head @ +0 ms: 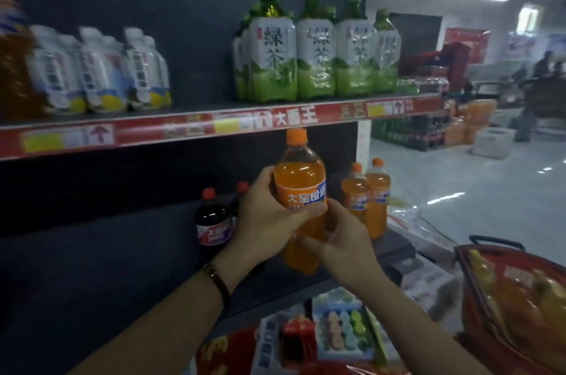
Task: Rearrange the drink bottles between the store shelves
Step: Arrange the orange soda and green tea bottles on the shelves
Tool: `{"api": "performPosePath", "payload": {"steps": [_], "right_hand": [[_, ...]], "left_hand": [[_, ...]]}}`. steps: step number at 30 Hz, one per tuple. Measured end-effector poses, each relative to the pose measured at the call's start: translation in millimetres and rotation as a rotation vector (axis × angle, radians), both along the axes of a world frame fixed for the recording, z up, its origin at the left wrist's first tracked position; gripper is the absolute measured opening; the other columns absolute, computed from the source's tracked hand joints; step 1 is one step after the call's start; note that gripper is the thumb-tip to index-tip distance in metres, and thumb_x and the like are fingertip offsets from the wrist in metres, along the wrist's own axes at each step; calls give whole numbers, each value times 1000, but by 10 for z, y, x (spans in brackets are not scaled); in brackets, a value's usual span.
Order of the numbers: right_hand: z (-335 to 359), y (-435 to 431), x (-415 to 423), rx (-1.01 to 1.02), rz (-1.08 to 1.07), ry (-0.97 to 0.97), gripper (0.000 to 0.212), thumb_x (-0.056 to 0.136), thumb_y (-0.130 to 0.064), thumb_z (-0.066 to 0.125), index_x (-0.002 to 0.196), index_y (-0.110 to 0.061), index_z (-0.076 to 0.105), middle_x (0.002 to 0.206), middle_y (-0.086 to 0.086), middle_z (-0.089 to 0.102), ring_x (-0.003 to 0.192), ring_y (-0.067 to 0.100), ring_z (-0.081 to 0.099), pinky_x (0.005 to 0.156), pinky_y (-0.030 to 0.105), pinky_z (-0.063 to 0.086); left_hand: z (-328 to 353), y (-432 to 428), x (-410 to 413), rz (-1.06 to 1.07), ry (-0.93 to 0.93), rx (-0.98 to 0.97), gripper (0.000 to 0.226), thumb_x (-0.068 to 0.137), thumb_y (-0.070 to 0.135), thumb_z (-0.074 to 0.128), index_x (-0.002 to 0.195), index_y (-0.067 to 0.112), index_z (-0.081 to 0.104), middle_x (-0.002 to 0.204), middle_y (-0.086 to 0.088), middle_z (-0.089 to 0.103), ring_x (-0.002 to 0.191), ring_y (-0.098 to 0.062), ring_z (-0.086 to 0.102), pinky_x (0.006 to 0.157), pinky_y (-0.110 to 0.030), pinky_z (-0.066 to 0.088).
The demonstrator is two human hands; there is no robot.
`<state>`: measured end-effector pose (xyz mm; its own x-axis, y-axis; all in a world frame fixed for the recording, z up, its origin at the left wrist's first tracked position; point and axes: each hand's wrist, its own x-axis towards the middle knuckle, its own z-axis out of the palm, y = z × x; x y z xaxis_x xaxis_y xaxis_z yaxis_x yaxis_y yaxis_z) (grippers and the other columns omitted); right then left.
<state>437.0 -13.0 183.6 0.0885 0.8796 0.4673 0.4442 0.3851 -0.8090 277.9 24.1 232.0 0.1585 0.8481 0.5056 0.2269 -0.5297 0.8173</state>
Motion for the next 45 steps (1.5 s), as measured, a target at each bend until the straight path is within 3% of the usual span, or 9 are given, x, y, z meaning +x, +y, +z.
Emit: {"api": "performPosePath", "payload": {"steps": [4, 10, 13, 18, 23, 31, 38, 41, 45], "right_hand": [[-576, 383, 336, -106, -87, 11, 55, 85, -40, 86, 133, -32, 60, 121, -19, 70, 110, -4, 65, 89, 14, 54], [-1288, 772, 766, -268, -69, 66, 80, 92, -29, 82, 159, -42, 39, 146, -12, 59, 131, 9, 59, 108, 37, 54], [-1406, 908, 921, -305, -73, 90, 84, 95, -25, 78, 164, -37, 32, 155, -7, 53, 138, 16, 55, 114, 44, 50], [-1470, 1032, 1021, -314, -69, 153, 78, 100, -27, 72, 165, -34, 31, 156, -4, 50, 138, 17, 53, 114, 38, 47], [-1598, 1143, 1080, -317, -89, 130, 75, 101, -31, 71, 165, -36, 31, 161, -2, 44, 144, 19, 47, 118, 40, 43], [-1684, 1187, 1035, -335, -99, 93, 79, 100, -35, 71, 165, -30, 28, 165, -5, 38, 147, 18, 43, 121, 44, 42], [-1581, 1104, 943, -301, -139, 34, 67, 100, -39, 69, 159, -31, 39, 152, -2, 53, 131, 18, 58, 108, 47, 54], [-1418, 997, 805, -264, -133, 25, 51, 100, -31, 70, 148, -28, 52, 142, -3, 61, 121, 15, 63, 101, 40, 58], [-1052, 731, 485, -199, -83, -48, 39, 101, -21, 69, 139, -25, 59, 130, -7, 66, 111, 9, 67, 82, 15, 52]], "left_hand": [[-468, 500, 415, 42, 9, -72, 74, 63, 32, 103, 123, 38, 60, 116, 16, 73, 107, 0, 70, 96, -36, 61], [-985, 1081, 944, 60, 70, -173, 87, 68, 31, 99, 140, 36, 51, 130, 16, 65, 121, -9, 63, 103, -39, 54], [-1132, 1336, 1182, 102, 67, -231, 81, 69, 32, 99, 133, 37, 50, 126, 16, 63, 119, -12, 62, 96, -37, 51], [-1305, 1588, 1454, 109, 107, -221, 82, 74, 28, 97, 140, 32, 48, 124, 16, 61, 116, -9, 60, 101, -38, 53], [-1319, 1792, 1607, 102, 168, -206, 85, 80, 30, 93, 149, 28, 43, 144, 4, 61, 130, -20, 62, 105, -45, 54], [-1352, 1893, 1645, 100, 173, -253, 82, 86, 27, 89, 151, 29, 40, 142, 5, 60, 128, -16, 60, 95, -35, 50], [-1337, 1691, 1318, 122, 359, -131, 74, 97, 29, 76, 158, 27, 33, 156, 0, 51, 140, -22, 55, 111, -49, 53], [-1207, 1438, 927, 146, 550, -56, 57, 102, 22, 69, 152, 28, 42, 153, 1, 51, 130, -16, 60, 106, -41, 57], [-806, 909, 271, 73, 697, 183, 24, 102, 17, 67, 125, 23, 65, 121, 4, 68, 101, -5, 63, 92, -34, 59]]}}
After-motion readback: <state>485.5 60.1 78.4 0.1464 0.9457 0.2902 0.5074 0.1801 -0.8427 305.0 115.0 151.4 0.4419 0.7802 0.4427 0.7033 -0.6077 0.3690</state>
